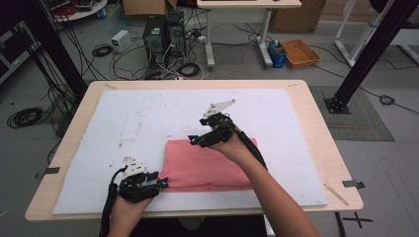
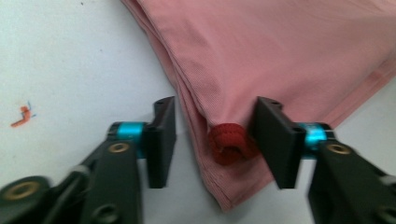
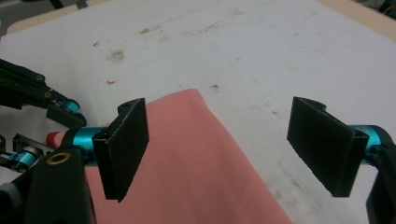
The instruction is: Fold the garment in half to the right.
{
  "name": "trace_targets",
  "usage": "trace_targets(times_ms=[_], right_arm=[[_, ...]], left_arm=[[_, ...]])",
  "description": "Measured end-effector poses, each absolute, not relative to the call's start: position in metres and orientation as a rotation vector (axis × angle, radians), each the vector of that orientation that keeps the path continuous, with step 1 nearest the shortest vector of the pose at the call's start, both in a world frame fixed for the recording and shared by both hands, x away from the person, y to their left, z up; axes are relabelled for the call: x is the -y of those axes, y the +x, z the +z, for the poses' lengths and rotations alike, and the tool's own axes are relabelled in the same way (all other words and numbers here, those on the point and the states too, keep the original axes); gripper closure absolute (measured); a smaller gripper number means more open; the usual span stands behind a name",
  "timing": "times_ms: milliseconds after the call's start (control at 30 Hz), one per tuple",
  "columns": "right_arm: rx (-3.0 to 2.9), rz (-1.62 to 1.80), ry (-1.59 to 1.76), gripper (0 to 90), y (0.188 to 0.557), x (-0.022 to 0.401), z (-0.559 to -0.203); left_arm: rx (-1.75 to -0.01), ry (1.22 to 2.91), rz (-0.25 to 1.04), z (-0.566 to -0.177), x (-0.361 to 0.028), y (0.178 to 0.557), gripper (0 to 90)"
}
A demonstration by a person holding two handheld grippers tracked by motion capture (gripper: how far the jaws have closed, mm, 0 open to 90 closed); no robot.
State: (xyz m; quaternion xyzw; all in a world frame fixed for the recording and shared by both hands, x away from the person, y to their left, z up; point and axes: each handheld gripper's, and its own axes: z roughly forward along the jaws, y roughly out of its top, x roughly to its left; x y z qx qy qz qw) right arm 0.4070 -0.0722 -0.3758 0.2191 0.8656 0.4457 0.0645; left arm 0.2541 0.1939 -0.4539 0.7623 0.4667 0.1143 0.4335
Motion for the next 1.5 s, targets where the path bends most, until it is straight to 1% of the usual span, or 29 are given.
trace_targets(times_ms=[67, 200, 300, 433, 633, 667, 733, 767, 900, 1167, 1267, 1500], right_arm=[[-2.657, 1.316, 0.637, 20.4, 0.411, 0.056, -0.381], [-2.746, 1.232, 0.625, 20.4, 0.419, 0.023, -0.4], [-2.79, 1.16, 0.615, 21.3, 0.424, 0.005, -0.413], [-2.818, 1.118, 0.632, 28.2, 0.429, -0.011, -0.425], [-2.871, 1.027, 0.57, 59.1, 0.43, -0.025, -0.434], [-2.882, 1.031, 0.544, 68.2, 0.43, -0.025, -0.433], [-2.89, 1.024, 0.534, 81.4, 0.428, -0.027, -0.432], [-2.885, 1.0, 0.513, 84.7, 0.428, -0.027, -0.431], [-2.873, 1.014, 0.494, 86.3, 0.426, -0.03, -0.427], [-2.797, 1.135, 0.476, 86.4, 0.42, -0.023, -0.404], [-2.778, 1.173, 0.462, 86.4, 0.417, -0.013, -0.394], [-2.681, 1.289, 0.487, 86.3, 0.41, 0.028, -0.368]], left_arm=[[-1.163, 1.892, 0.26, -0.454, -0.194, 0.253, 66.4], [-1.148, 1.899, 0.241, -0.455, -0.191, 0.252, 76.0], [-1.134, 1.906, 0.237, -0.455, -0.189, 0.251, 80.0], [-1.132, 1.882, 0.2, -0.456, -0.193, 0.253, 82.4], [-1.105, 1.88, 0.189, -0.453, -0.196, 0.254, 83.3], [-1.105, 1.878, 0.184, -0.452, -0.196, 0.254, 83.3], [-1.094, 1.88, 0.182, -0.45, -0.198, 0.255, 83.4], [-1.091, 1.88, 0.183, -0.45, -0.198, 0.255, 83.4], [-1.08, 1.877, 0.179, -0.447, -0.201, 0.254, 83.5], [-1.053, 1.836, 0.164, -0.436, -0.206, 0.252, 83.5], [-1.0, 1.833, 0.159, -0.423, -0.199, 0.252, 83.5], [-0.865, 1.831, 0.122, -0.394, -0.176, 0.262, 83.5]])
